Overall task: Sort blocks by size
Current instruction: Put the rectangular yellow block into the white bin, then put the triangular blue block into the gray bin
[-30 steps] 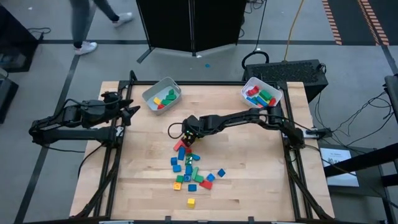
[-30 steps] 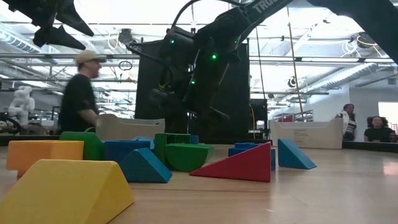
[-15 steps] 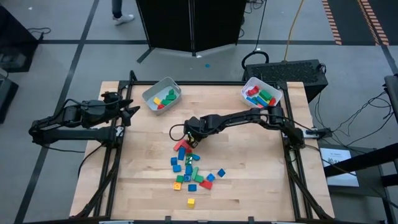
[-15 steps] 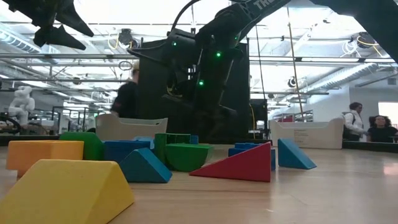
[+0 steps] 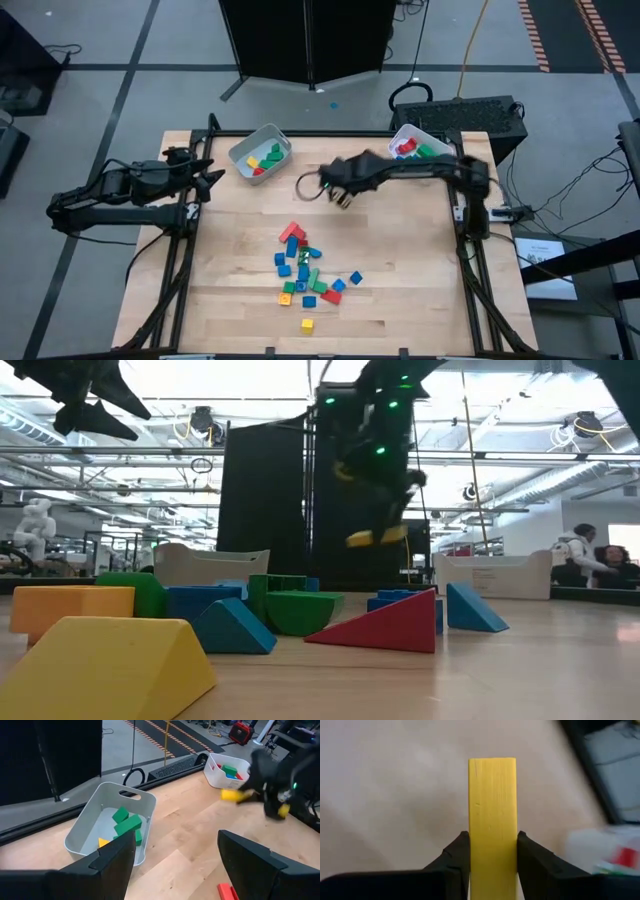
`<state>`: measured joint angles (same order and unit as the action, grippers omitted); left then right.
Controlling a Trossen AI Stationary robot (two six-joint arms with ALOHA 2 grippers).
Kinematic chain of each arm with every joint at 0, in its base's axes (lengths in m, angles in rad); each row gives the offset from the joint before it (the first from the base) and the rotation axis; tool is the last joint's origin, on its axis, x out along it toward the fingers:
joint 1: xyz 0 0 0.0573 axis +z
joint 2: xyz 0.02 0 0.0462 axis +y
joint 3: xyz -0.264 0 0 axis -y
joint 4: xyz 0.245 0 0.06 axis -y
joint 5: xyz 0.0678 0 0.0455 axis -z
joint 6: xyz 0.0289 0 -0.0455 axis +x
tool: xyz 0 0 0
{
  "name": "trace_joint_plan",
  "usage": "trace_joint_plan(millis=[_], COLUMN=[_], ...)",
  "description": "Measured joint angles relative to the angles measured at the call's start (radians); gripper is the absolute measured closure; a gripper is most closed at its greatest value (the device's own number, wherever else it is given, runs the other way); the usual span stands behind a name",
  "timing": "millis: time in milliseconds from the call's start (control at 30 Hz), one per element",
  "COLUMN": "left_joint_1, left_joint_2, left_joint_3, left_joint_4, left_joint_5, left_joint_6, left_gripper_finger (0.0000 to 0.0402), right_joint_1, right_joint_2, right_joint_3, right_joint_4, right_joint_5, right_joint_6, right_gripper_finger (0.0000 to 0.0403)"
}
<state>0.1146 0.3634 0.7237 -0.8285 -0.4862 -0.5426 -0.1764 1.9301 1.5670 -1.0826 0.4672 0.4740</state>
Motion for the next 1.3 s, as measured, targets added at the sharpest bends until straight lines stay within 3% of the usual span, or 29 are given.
trace_joint_plan(millis=[200,367,600,700,833,933,1067,1167,1300], left_joint_1=[0.0,0.0,0.0,0.0,0.0,0.0,0.0,0.0,0.0], left_joint_2=[0.0,0.0,0.0,0.0,0.0,0.0,0.0,0.0,0.0], left_joint_3=[0.0,0.0,0.0,0.0,0.0,0.0,0.0,0.0,0.0], left_joint_4=[0.0,-0.001,-0.001,-0.001,-0.001,-0.001,-0.001,0.0,0.0], left_joint_5=[-0.013,-0.05,-0.096,-0.097,-0.097,-0.097,-0.096,-0.096,-0.096], left_joint_6=[-0.001,0.0,0.0,-0.001,-0.002,-0.002,-0.003,-0.003,-0.003], left_gripper_finger=[0.012,0.012,0.012,0.012,0.012,0.012,0.012,0.012,0.012], right_joint_1=[-0.181,-0.378,-0.548,-0.571,-0.576,-0.575,-0.524,-0.414,-0.18], right_joint_2=[-0.28,-0.475,-0.526,-0.509,-0.504,-0.522,-0.548,-0.571,-0.584], right_joint_3=[-0.236,-0.429,-0.578,-0.595,-0.598,-0.596,-0.574,-0.571,-0.571], right_joint_4=[0.006,0.057,0.187,0.237,0.269,0.329,0.4,0.447,0.444], right_joint_5=[0.086,0.099,0.04,-0.032,-0.111,-0.271,-0.567,-0.745,-0.777], right_joint_6=[0.044,0.15,0.131,0.093,0.064,0.009,-0.008,0.0,0.04], right_gripper_finger=[0.03,0.03,0.0299,0.0241,0.0136,0.0088,0.0076,0.0083,0.0093])
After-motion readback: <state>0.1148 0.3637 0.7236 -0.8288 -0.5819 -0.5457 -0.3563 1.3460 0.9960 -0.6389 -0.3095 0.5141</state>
